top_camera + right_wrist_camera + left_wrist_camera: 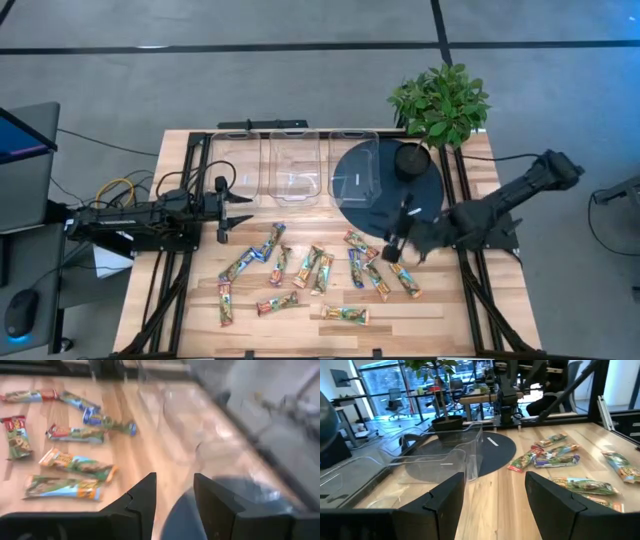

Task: Pick and place Granola Bars by type
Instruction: Put the orange chocolate chip into the right transparent bin

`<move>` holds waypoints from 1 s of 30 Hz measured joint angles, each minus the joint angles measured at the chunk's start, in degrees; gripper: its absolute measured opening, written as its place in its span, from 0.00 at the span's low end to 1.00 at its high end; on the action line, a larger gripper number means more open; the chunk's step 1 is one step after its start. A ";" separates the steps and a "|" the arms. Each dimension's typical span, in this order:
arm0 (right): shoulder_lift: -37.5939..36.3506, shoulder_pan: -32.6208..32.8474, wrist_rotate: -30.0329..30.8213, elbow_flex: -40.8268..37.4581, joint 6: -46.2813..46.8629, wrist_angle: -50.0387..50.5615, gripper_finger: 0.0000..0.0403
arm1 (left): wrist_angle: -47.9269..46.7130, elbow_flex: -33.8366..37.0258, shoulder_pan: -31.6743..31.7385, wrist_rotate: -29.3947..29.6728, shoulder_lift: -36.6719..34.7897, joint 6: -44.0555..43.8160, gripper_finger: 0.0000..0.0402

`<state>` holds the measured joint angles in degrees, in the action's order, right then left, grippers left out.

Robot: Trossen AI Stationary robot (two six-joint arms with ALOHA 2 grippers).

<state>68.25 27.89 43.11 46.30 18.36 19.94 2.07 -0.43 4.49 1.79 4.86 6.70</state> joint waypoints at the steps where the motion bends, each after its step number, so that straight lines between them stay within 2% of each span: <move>1: 2.28 1.26 0.58 2.20 4.15 2.95 0.31 | 0.00 0.00 0.00 0.02 0.00 0.13 0.51; 9: 17.04 8.13 0.50 15.59 29.07 24.94 0.31 | 0.00 0.00 0.00 0.02 0.00 3.09 0.51; 15: 23.36 12.22 -1.24 19.76 52.52 41.96 0.31 | -0.01 0.00 0.00 0.04 0.00 3.69 0.51; 21: 26.10 15.72 -8.53 19.83 66.43 45.25 0.31 | 0.00 0.00 0.00 0.06 0.00 3.45 0.51; 26: 28.62 17.26 -16.93 19.85 71.67 45.42 0.31 | 0.00 0.00 0.00 0.08 0.00 3.27 0.51; 30: 31.15 17.85 -20.90 19.85 73.94 45.63 0.31 | 0.17 0.02 0.00 0.16 0.00 3.34 0.51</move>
<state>99.40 45.74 22.21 66.15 92.30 65.57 2.24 -0.40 4.49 1.94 4.86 10.04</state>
